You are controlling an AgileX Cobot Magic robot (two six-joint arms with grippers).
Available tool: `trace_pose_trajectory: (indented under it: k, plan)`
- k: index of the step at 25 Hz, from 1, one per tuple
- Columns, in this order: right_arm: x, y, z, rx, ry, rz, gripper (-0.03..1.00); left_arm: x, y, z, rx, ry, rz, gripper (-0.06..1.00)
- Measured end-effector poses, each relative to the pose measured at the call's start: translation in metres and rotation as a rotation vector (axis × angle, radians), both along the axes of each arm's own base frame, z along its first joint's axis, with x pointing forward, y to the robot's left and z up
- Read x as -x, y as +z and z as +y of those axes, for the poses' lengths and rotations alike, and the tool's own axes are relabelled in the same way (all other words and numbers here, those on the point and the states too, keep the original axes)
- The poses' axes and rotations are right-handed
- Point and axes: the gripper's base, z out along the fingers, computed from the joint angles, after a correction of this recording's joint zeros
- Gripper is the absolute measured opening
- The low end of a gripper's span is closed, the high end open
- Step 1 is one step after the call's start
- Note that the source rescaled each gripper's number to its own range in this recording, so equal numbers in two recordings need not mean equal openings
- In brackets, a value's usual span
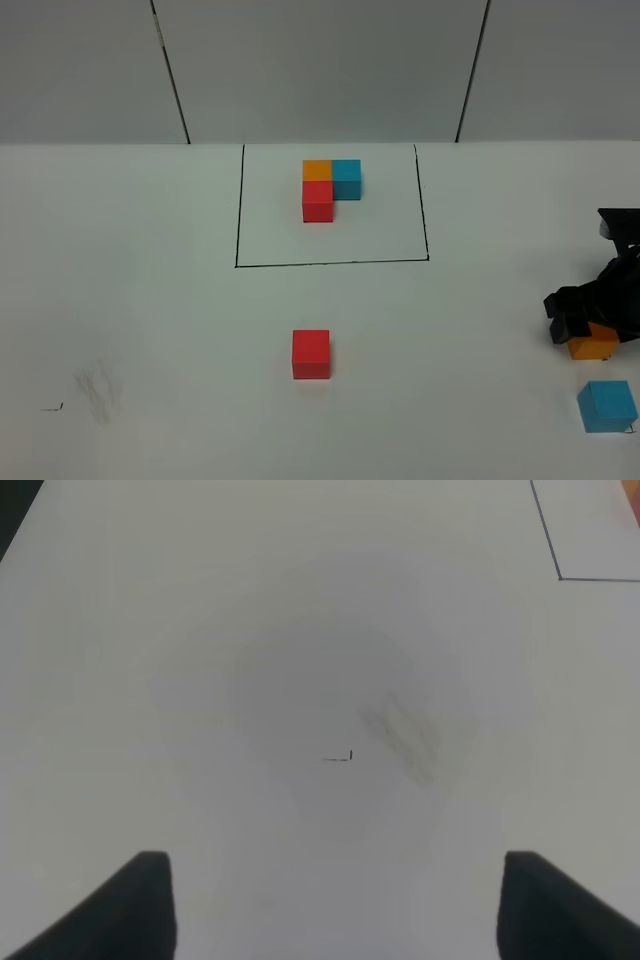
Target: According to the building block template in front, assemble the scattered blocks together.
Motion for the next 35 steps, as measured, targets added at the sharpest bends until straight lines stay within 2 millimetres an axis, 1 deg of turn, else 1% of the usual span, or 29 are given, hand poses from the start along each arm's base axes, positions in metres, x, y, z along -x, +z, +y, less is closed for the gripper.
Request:
trace_pose_trajectory:
  k: [3,11,13,35]
  plan:
    - [-0.0002,0.0,0.0,0.0,-0.001,-0.002,0.44,0.0,0.0,0.0,0.0,0.0,0.0,0.61]
    - [0.0006,-0.0001,0.0002,-0.002,0.001,0.007,0.09,0.0,0.0,0.0,0.0,0.0,0.0,0.61]
    - [0.0009,-0.0002,0.0003,-0.003,0.001,0.01,0.03,0.0,0.0,0.0,0.0,0.0,0.0,0.61]
    - [0.0018,-0.0003,0.0005,-0.006,-0.002,0.021,0.02,0.0,0.0,0.0,0.001,0.0,0.0,0.61]
